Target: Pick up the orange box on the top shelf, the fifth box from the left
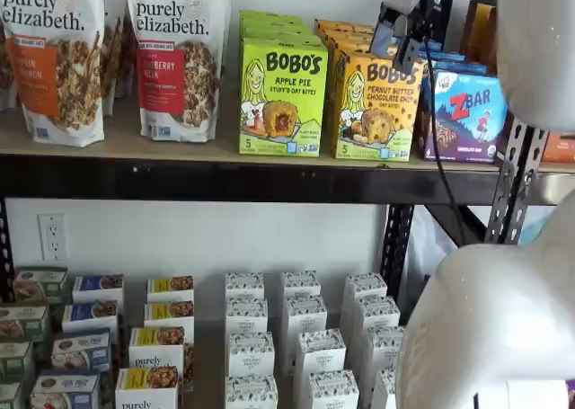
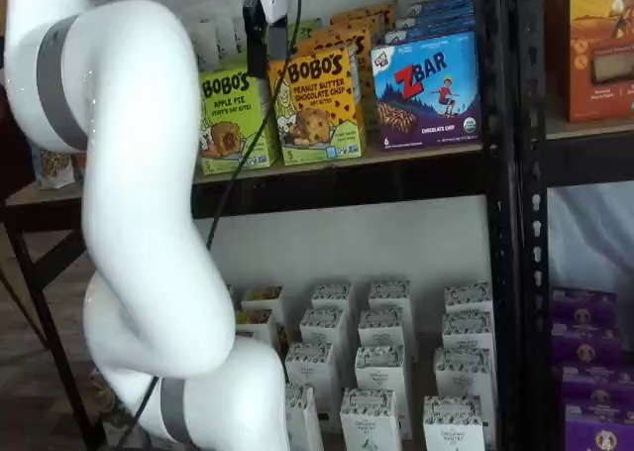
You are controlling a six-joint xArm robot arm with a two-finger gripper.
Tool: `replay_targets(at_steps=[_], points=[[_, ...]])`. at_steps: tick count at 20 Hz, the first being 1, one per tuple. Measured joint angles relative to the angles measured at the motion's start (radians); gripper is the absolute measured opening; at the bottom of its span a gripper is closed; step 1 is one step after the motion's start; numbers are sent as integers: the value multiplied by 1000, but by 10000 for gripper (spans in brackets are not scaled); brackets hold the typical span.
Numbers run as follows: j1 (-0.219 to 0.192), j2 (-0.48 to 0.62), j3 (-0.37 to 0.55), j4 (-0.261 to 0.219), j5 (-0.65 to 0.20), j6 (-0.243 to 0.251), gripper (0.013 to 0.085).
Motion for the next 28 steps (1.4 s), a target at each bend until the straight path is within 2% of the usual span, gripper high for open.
replay_targets(at_steps=[3,6,12,18,28], points=[[-35,18,-37,36,22,-15,850],[-58,41,-83,51,48,-26,850],[-87,30,-78,92,3,-36,850],[-83,-30,21,126,-138,-36,850],[-61,-23,47,116,-199,-31,850]])
